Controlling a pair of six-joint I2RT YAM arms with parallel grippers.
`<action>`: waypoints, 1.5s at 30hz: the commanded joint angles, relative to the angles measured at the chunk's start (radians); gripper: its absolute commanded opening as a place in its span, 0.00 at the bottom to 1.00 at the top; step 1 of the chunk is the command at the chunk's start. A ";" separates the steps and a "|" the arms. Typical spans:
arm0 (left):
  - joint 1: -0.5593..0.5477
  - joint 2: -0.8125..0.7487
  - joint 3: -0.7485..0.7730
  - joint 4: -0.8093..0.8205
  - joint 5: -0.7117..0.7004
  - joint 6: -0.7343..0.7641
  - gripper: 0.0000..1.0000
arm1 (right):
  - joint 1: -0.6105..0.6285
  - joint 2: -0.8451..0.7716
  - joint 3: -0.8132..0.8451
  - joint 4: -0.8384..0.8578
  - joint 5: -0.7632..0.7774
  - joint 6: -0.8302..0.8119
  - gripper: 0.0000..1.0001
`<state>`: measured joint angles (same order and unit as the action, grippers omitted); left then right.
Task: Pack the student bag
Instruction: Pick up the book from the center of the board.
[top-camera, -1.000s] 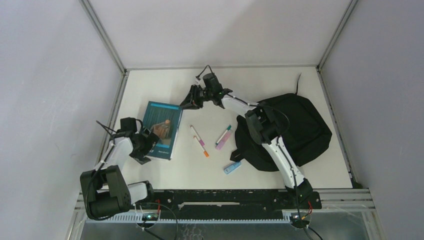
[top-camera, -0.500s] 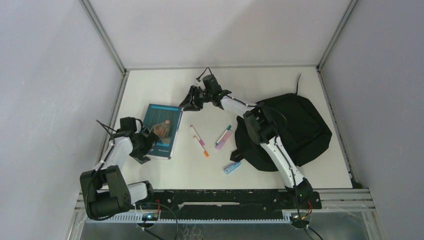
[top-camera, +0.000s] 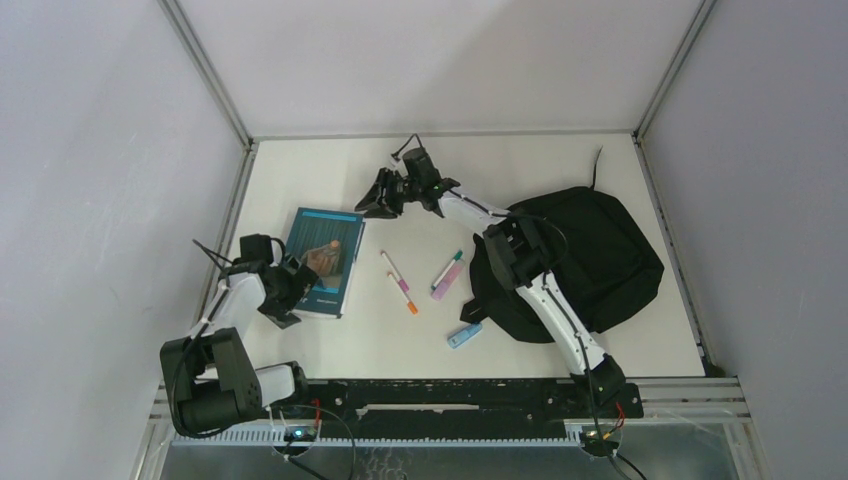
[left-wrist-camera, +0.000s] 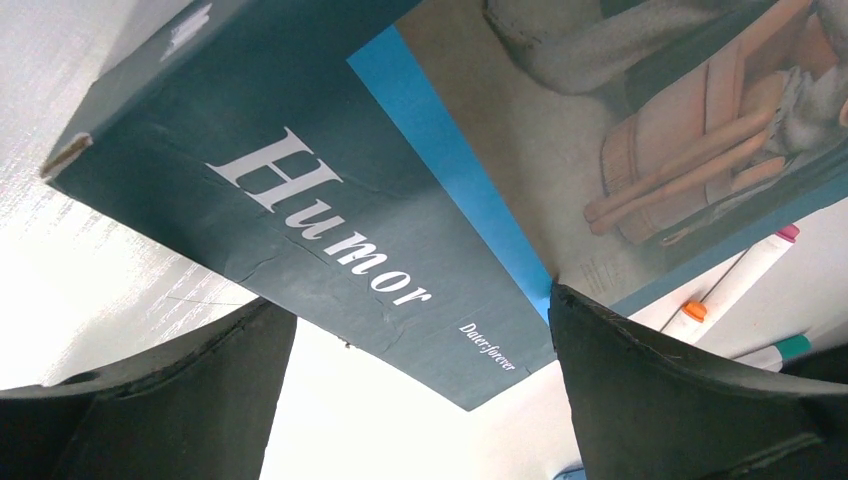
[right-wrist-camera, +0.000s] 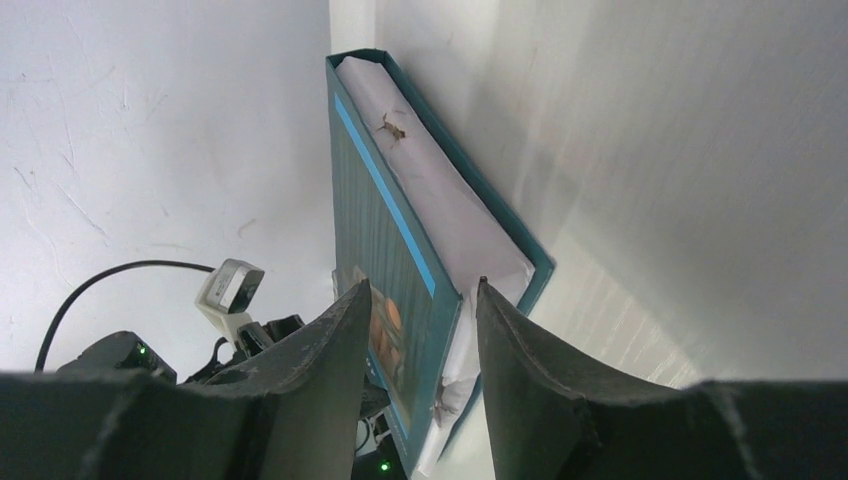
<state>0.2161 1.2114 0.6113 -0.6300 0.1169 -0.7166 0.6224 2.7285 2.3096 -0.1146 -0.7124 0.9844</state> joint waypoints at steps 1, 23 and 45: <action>0.018 0.000 0.048 0.006 0.014 0.030 1.00 | 0.011 0.040 0.084 0.044 -0.010 0.049 0.50; 0.026 0.001 0.050 0.008 0.025 0.038 0.99 | 0.022 0.011 0.052 0.105 -0.027 0.090 0.00; 0.027 -0.179 0.045 0.116 0.282 0.054 1.00 | -0.031 -0.383 -0.294 0.094 0.184 0.095 0.00</action>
<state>0.2371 1.0775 0.6556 -0.5671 0.3058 -0.6628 0.5953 2.4416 2.0560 -0.0612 -0.5716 1.0569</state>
